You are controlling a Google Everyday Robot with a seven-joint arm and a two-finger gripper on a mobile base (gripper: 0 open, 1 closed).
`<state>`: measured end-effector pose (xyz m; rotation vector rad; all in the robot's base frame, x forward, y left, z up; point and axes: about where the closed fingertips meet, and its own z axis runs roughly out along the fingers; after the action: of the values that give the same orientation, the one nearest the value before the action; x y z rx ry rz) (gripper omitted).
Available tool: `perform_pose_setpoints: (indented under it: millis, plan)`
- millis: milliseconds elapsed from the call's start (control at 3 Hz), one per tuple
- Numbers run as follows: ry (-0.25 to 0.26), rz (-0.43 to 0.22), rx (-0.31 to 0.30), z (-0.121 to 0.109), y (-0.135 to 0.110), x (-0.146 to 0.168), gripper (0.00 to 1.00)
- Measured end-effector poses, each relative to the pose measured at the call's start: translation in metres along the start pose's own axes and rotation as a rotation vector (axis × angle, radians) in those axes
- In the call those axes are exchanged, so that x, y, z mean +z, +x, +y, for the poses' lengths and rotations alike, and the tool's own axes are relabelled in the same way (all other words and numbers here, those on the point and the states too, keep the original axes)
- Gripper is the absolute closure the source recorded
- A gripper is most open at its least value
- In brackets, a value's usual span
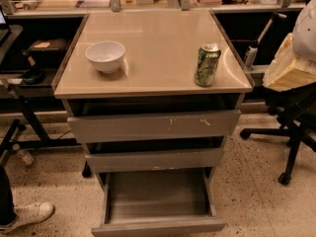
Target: Close bottom drawer
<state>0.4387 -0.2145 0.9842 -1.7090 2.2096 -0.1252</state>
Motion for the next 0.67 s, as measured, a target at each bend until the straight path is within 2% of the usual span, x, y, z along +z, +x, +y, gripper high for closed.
perform_pose_setpoints:
  millis: [333, 667]
  plan:
    - [0.0, 0.0, 0.0, 0.0, 0.0, 0.0, 1.0]
    - [-0.061, -0.005, 0.005, 0.024, 0.006, 0.024, 1.0]
